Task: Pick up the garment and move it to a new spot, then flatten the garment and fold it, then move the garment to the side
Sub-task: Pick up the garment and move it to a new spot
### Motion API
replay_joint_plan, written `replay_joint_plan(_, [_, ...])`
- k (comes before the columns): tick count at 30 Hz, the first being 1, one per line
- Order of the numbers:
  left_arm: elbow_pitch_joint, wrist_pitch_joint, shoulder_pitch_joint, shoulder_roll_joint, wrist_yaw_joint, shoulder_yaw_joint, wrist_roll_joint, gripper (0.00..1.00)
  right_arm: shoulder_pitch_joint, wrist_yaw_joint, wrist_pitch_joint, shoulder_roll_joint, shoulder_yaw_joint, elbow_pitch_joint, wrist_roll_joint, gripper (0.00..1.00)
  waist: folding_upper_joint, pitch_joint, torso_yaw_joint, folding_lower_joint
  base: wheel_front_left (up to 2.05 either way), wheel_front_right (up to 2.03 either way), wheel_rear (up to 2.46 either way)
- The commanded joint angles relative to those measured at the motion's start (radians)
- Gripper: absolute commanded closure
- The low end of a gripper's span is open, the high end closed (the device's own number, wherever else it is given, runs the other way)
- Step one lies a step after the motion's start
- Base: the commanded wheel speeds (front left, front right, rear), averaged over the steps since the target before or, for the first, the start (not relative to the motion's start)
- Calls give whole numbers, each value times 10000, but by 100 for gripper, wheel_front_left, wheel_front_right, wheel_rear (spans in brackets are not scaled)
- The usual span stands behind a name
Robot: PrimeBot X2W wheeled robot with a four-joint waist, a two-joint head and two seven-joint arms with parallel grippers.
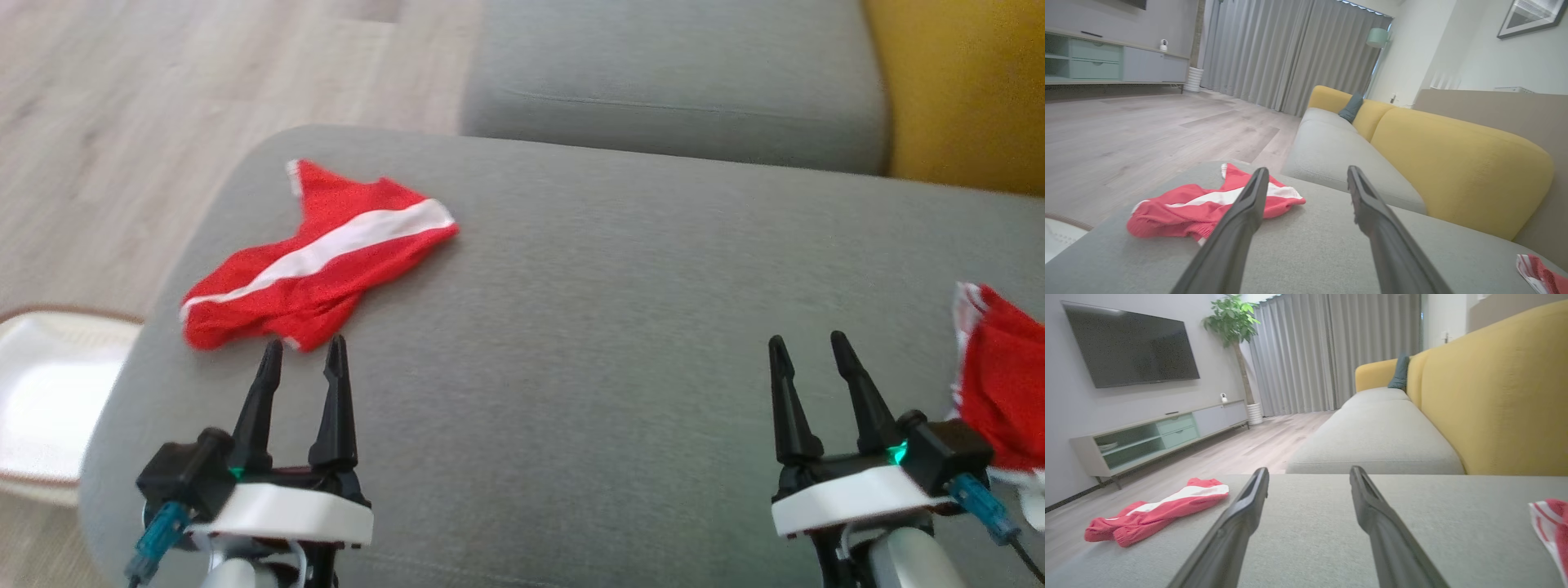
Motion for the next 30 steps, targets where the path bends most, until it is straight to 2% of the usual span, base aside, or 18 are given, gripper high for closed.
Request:
replay_joint_plan(1, [-336, -53, -236, 39, -29, 309, 88, 0, -231, -9, -108, -41, 286, -302, 100, 0, 0, -44, 582, 0, 0, 0, 0])
replay_joint_plan(7, [-239, -53, -159, 39, -111, 369, 227, 0, -137, -9, -108, -41, 578, -214, 325, 0, 0, -107, 1577, 0, 0, 0, 0])
replay_joint_plan(15, [-225, -53, -30, 39, -133, 573, 361, 0, -138, -9, -108, -41, 1030, -83, 539, 0, 0, -139, 2469, 0, 0, 0, 0])
replay_joint_plan(24, [-337, -53, 34, 39, -115, 854, 349, 0, -276, -9, -109, -41, 1270, 54, 527, 0, 0, -7, 2572, 0, 0, 0, 0])
replay_joint_plan(30, [-312, -53, -43, 39, -192, 1214, 459, 0, -227, -9, -109, -41, 1244, 96, 415, 0, 0, 106, 2382, 0, 0, 0, 0])
